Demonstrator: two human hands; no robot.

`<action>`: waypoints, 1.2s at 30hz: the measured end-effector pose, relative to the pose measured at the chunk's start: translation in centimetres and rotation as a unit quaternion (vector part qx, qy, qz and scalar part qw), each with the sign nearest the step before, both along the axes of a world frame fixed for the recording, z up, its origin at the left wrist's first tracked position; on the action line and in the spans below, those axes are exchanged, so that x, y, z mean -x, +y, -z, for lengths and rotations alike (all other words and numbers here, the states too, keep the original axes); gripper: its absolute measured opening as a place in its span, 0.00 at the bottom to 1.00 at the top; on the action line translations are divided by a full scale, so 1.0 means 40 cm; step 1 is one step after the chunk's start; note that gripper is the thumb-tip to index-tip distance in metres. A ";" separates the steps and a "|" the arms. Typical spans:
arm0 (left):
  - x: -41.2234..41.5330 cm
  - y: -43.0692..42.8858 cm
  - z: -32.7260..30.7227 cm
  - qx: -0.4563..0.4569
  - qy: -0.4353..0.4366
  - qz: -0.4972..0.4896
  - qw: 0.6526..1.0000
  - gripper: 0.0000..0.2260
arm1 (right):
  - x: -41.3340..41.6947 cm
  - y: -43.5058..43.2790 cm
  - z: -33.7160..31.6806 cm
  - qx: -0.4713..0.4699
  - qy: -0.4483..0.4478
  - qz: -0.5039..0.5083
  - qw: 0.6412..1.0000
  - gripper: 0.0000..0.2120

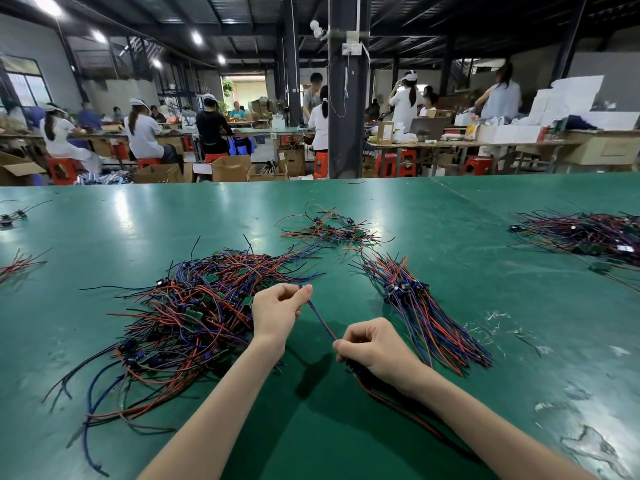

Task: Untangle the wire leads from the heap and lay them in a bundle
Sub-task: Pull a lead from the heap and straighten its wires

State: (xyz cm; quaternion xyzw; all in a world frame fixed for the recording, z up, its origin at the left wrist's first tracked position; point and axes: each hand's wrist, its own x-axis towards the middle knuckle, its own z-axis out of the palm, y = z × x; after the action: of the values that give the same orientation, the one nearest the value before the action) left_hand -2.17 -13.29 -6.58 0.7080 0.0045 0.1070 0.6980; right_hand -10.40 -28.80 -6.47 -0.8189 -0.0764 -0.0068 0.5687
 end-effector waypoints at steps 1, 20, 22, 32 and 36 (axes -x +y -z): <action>0.000 0.000 0.002 -0.051 -0.038 -0.009 0.998 0.08 | 0.000 0.001 -0.001 0.009 -0.003 0.001 1.000 0.14; 0.005 0.002 -0.014 0.044 -0.011 0.057 0.997 0.05 | 0.001 0.000 -0.003 -0.014 0.015 0.009 1.000 0.14; 0.005 0.001 -0.013 0.045 -0.008 0.059 0.997 0.05 | 0.003 0.000 -0.004 -0.023 0.021 0.008 0.999 0.14; 0.003 -0.002 -0.011 0.027 -0.013 0.075 0.997 0.08 | 0.004 0.000 -0.006 -0.065 0.037 -0.003 0.997 0.13; 0.002 0.000 -0.013 0.062 0.008 0.081 0.995 0.09 | 0.004 -0.002 -0.009 -0.091 0.049 -0.014 0.995 0.13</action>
State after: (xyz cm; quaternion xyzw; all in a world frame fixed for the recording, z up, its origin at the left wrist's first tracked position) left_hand -2.24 -13.31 -6.05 0.6623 -0.0405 0.0443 0.7468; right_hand -10.56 -28.88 -6.13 -0.7618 -0.0588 0.0342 0.6442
